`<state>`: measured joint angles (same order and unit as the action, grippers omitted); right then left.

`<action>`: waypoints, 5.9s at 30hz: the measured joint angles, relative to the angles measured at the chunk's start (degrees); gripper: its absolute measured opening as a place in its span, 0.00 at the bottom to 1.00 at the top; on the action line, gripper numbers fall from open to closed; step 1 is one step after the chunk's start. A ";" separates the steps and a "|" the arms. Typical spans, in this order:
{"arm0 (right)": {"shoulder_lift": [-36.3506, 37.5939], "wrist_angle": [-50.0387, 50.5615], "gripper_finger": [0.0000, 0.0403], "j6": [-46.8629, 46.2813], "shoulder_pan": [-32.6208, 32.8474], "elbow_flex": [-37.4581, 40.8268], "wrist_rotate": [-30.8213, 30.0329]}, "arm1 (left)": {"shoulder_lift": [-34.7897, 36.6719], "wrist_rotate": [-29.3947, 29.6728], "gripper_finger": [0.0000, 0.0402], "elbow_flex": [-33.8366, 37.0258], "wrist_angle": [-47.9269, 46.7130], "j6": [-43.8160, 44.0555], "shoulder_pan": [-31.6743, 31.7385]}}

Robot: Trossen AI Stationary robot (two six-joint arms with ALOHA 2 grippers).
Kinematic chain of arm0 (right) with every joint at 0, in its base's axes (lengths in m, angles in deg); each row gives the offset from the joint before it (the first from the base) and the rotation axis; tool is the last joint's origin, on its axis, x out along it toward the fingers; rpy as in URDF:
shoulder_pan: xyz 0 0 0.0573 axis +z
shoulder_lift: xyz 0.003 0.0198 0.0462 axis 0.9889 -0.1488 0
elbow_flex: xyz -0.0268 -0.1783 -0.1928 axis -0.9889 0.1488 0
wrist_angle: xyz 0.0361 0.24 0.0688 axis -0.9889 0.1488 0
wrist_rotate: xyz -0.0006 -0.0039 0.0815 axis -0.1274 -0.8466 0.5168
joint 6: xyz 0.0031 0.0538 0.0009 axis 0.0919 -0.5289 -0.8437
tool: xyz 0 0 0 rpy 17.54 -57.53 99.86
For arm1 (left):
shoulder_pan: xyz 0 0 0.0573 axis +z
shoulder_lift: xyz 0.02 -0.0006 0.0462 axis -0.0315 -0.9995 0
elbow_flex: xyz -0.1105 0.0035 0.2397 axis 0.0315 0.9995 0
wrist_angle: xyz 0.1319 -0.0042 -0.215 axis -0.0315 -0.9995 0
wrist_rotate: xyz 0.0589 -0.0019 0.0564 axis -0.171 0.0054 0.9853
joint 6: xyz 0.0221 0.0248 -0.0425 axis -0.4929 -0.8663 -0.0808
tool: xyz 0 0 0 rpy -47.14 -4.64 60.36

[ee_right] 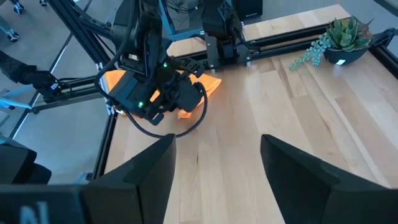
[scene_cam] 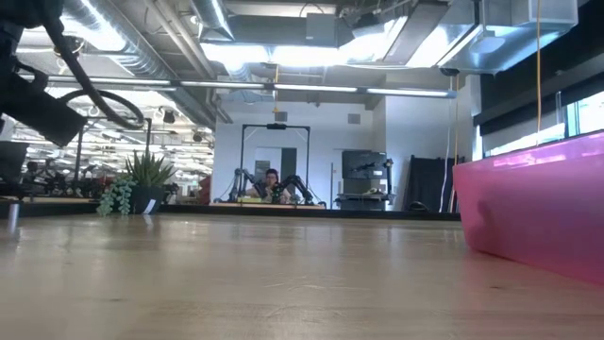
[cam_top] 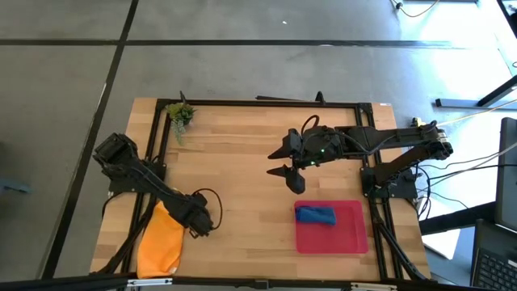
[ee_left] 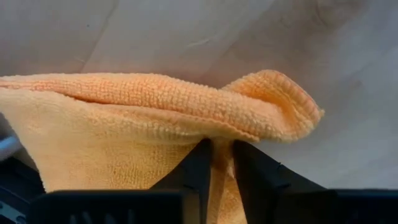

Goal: Roll microfiber towels into tight, uniform cylinder then place into a basket
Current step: Move the orange microfiber towel to the center of the table, then fold the orange microfiber towel

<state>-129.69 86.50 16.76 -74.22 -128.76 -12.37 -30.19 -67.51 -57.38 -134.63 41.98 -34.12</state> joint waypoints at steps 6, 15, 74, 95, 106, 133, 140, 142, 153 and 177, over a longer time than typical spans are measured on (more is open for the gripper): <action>0.00 -0.08 0.58 -0.18 0.00 0.00 0.04 | 0.89 0.00 0.01 -0.05 0.21 0.00 0.06; 0.00 -0.15 0.58 0.09 0.00 0.00 0.13 | 4.82 1.67 0.00 -2.99 -0.18 -4.01 3.40; 0.00 6.22 0.58 0.69 -1.49 0.00 -0.87 | 16.82 9.61 0.19 -7.63 30.45 -53.41 55.21; 1.27 19.45 0.58 3.72 -1.49 0.00 -0.26 | 13.01 16.76 0.19 -7.63 28.51 -60.96 38.24; -7.44 16.14 0.58 -9.39 -3.83 0.87 3.84 | 19.95 18.69 0.19 -7.67 18.69 -46.90 27.47; -36.88 2.82 0.58 -31.31 -4.42 0.95 13.84 | 35.81 23.67 0.19 -7.65 13.98 -48.02 21.51; -38.47 0.23 0.52 -28.24 -3.70 0.83 13.94 | 35.81 23.67 0.19 -7.65 14.00 -48.04 21.50; -38.51 0.49 0.45 -27.78 -3.63 0.83 12.51 | 35.81 23.65 0.19 -7.65 13.97 -48.07 21.51; -38.88 -0.98 0.03 -21.76 -3.63 0.94 7.74 | 35.81 23.65 0.19 -7.65 13.97 -50.25 21.50; -29.64 -15.05 0.00 -11.49 -5.91 -2.20 7.26 | 35.76 23.63 0.19 -7.65 13.52 -50.52 21.51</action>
<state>-159.33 71.44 5.27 -80.13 -130.96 -5.11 5.58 -43.88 -65.03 -121.11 -8.54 -12.61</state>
